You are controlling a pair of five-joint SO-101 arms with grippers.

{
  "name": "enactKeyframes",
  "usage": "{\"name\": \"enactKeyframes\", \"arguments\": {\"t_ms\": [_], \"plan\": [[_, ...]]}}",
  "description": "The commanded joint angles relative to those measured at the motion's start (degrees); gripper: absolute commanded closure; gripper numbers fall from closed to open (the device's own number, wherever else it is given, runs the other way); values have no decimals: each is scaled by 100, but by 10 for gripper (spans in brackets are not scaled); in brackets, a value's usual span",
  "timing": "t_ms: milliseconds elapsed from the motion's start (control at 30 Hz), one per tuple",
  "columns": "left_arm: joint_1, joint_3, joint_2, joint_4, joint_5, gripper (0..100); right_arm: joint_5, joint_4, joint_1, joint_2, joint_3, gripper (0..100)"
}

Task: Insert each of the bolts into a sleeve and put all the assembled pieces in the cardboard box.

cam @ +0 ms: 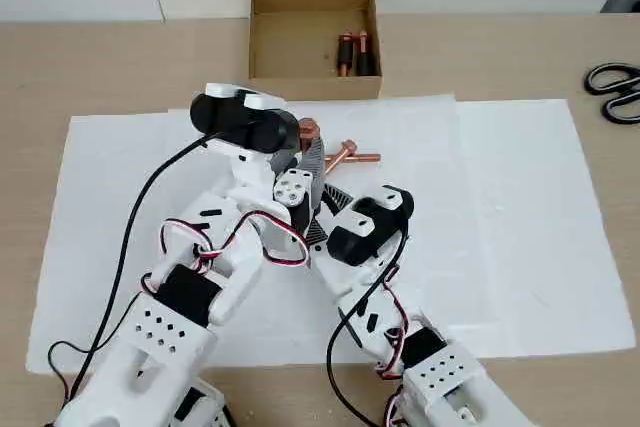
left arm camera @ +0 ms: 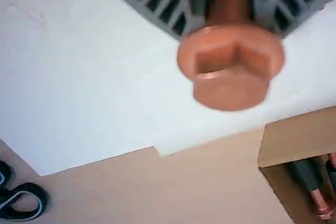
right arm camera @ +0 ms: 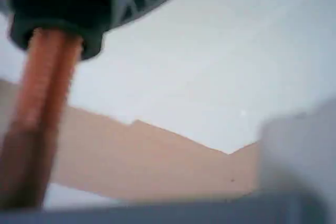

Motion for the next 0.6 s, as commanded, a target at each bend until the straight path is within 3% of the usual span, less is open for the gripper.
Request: {"name": "enactKeyframes", "arguments": {"t_ms": [0, 567], "plan": [[-26, -22, -167, 88, -18, 995, -26, -4, -4, -22, 44, 995], [-18, -22, -149, 853, -18, 995, -26, -4, -4, -31, 53, 995]]}}
